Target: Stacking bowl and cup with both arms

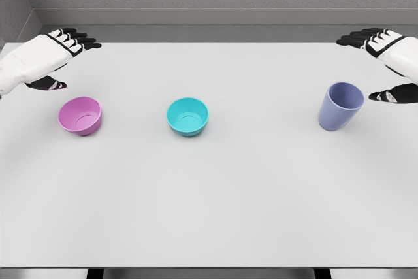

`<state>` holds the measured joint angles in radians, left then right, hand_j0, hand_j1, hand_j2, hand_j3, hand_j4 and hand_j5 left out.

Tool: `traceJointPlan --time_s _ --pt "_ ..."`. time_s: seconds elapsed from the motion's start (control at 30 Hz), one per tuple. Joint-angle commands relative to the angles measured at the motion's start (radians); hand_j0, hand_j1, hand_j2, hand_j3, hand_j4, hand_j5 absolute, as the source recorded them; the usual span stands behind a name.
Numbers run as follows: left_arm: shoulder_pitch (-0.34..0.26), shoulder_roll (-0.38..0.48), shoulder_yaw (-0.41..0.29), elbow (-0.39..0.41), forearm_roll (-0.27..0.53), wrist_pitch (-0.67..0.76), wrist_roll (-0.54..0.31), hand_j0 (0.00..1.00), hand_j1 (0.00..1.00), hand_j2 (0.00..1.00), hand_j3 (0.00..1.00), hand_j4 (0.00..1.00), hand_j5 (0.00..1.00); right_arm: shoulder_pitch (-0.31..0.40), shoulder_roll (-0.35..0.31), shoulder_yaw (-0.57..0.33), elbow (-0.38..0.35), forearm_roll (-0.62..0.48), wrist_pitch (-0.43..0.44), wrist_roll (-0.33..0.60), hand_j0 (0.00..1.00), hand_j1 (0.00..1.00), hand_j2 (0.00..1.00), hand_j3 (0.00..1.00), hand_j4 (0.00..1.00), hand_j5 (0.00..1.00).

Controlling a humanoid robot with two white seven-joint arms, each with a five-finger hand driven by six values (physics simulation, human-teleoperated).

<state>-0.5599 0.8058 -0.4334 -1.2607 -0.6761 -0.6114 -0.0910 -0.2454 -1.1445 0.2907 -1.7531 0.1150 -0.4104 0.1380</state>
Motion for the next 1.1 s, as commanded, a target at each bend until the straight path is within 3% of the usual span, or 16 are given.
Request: traceJointPlan --time_s 0.0,0.13,0.17,0.2,0.57,0.83,1.07 --pt "0.000 0.001 0.001 0.000 0.006 0.001 0.000 1.00 1.00 1.00 1.00 1.00 1.00 0.000 -0.001 -0.001 0.000 -0.005 -0.001 0.000 1.00 1.00 1.00 1.00 1.00 1.00" --pt "-0.008 0.006 0.002 -0.011 -0.037 0.001 -0.012 1.00 1.00 1.00 1.00 1.00 1.00 -0.006 -0.003 -0.004 0.000 -0.005 -0.001 -0.001 1.00 1.00 1.00 1.00 1.00 1.00" --pt "-0.008 0.012 0.002 -0.022 -0.054 0.001 -0.073 1.00 1.00 1.00 1.00 1.00 1.00 -0.014 -0.003 -0.004 0.000 -0.005 -0.001 0.000 1.00 1.00 1.00 1.00 1.00 1.00" --pt "-0.009 0.012 0.002 -0.032 -0.053 0.001 -0.134 1.00 1.00 1.00 1.00 1.00 1.00 -0.014 -0.004 -0.004 0.000 -0.005 -0.001 0.000 1.00 1.00 1.00 1.00 1.00 1.00" --pt "-0.008 0.061 0.007 -0.032 -0.025 0.001 -0.265 1.00 1.00 1.00 1.00 1.00 1.00 -0.018 -0.007 -0.013 0.000 -0.005 -0.013 0.005 1.00 1.00 1.00 1.00 1.00 1.00" --pt "-0.003 0.062 -0.001 -0.034 -0.022 0.001 -0.303 1.00 1.00 1.00 1.00 1.00 1.00 -0.028 -0.014 -0.015 -0.002 -0.003 -0.013 0.006 1.00 1.00 1.00 1.00 1.00 1.00" --pt "-0.005 0.062 -0.050 -0.058 -0.034 0.001 -0.305 1.00 1.00 1.00 1.00 1.00 1.00 -0.026 -0.017 -0.030 0.003 -0.006 -0.011 0.006 1.00 1.00 1.00 1.00 1.00 1.00"
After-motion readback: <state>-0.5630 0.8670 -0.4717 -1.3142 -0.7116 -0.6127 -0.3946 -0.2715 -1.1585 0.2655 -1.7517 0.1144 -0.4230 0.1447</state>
